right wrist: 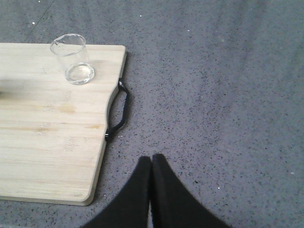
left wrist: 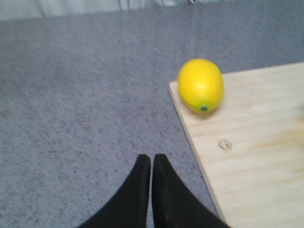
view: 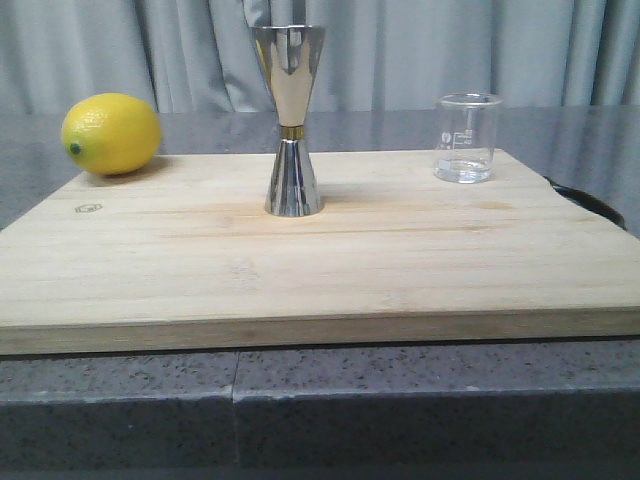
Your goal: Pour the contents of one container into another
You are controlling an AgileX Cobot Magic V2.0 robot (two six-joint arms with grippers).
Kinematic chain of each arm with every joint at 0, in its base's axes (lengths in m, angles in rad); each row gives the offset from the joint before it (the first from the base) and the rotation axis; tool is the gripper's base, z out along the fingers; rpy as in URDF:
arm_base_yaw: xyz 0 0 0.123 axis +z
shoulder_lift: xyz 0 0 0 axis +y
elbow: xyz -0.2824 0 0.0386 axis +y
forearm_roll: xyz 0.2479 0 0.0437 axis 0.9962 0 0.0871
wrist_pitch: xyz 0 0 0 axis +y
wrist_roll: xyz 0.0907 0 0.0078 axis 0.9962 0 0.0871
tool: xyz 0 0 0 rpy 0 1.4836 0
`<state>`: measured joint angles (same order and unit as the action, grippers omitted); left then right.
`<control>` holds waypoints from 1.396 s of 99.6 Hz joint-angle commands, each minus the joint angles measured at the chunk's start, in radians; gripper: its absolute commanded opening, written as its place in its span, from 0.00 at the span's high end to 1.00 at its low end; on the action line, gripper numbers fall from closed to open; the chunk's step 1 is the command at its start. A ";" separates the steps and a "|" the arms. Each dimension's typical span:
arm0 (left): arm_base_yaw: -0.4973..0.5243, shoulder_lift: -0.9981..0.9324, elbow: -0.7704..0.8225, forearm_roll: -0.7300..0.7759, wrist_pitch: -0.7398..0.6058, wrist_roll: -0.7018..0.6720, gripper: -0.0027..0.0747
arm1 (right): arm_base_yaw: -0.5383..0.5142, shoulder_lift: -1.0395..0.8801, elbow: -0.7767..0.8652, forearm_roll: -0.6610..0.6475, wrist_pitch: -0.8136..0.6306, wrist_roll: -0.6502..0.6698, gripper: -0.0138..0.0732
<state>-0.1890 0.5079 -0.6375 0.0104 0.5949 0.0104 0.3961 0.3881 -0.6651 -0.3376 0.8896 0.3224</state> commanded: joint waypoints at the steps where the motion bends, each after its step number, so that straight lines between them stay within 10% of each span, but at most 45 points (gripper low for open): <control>1: 0.088 -0.089 0.044 -0.067 -0.170 0.093 0.99 | -0.006 0.008 -0.025 -0.033 -0.068 0.001 0.92; 58: 0.162 -0.539 0.647 -0.065 -0.579 0.095 0.99 | -0.006 0.008 -0.025 -0.033 -0.066 0.001 0.92; 139: 0.162 -0.539 0.646 -0.057 -0.550 0.095 0.99 | -0.006 0.008 -0.025 -0.033 -0.064 0.001 0.92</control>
<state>-0.0302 -0.0061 0.0029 -0.0447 0.1317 0.1063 0.3961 0.3881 -0.6651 -0.3376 0.8896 0.3260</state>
